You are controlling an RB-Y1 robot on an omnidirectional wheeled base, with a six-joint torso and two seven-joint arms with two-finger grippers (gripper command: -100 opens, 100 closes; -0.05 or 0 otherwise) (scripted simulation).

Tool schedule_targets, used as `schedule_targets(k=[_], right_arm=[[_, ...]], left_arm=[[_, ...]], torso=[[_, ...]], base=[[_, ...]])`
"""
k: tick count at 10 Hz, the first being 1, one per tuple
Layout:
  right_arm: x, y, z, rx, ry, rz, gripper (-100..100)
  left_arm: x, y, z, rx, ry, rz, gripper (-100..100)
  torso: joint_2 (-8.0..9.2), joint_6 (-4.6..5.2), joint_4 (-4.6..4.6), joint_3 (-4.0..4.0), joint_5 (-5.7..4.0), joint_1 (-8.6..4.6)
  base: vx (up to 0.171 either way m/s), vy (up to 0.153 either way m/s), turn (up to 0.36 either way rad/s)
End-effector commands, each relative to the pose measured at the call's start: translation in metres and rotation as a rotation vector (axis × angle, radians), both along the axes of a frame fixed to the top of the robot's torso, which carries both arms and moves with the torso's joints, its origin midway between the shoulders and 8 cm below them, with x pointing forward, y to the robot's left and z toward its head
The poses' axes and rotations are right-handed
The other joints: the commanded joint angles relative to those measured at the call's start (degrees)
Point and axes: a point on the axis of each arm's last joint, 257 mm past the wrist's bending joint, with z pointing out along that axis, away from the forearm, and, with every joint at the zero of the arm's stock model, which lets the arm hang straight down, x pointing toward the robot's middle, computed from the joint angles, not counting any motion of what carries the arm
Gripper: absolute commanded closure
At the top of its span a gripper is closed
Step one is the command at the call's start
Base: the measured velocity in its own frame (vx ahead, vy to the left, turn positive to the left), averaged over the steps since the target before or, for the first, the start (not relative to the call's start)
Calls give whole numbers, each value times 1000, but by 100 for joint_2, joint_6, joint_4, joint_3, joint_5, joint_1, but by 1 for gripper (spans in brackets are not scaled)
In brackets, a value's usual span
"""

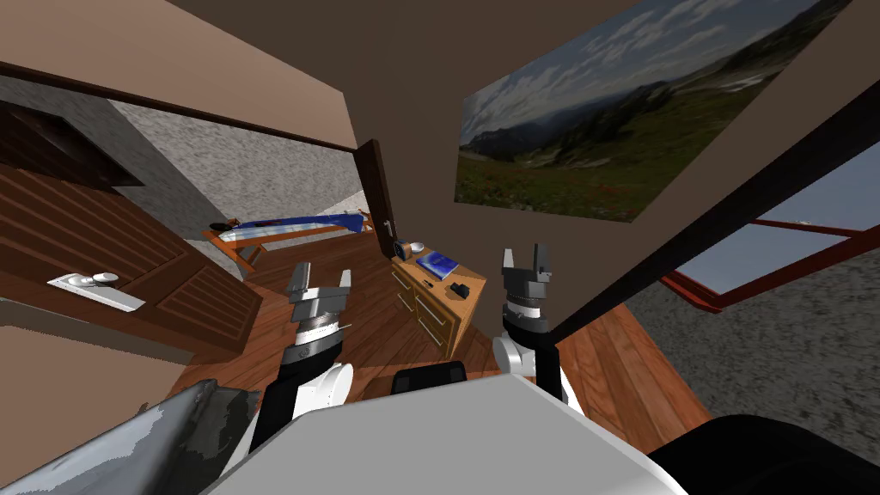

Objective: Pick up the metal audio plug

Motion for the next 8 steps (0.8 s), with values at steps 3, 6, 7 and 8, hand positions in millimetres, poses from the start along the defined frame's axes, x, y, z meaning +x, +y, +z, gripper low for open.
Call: schedule_targets(k=[3, 6, 7, 8], right_arm=[[0, 0, 0, 0, 0, 0, 0], [0, 0, 0, 0, 0, 0, 0], [0, 0, 0, 0, 0, 0, 0], [0, 0, 0, 0, 0, 0, 0]], left_arm=[[19, -12, -9, 70, 55, -55, -100], [49, -23, -20, 126, 120, -98, -100], [51, -23, -24, 125, 136, -97, -100], [63, -26, -27, 142, 161, -108, -100]], torso=[[1, 1, 0, 1, 2, 11], [3, 3, 1, 1, 5, 21], [3, 2, 1, 2, 6, 26], [2, -1, 0, 1, 5, 20]], base=[[-7, 26, -92], [-15, 54, -187], [-11, 48, -82], [-5, 37, -151]])
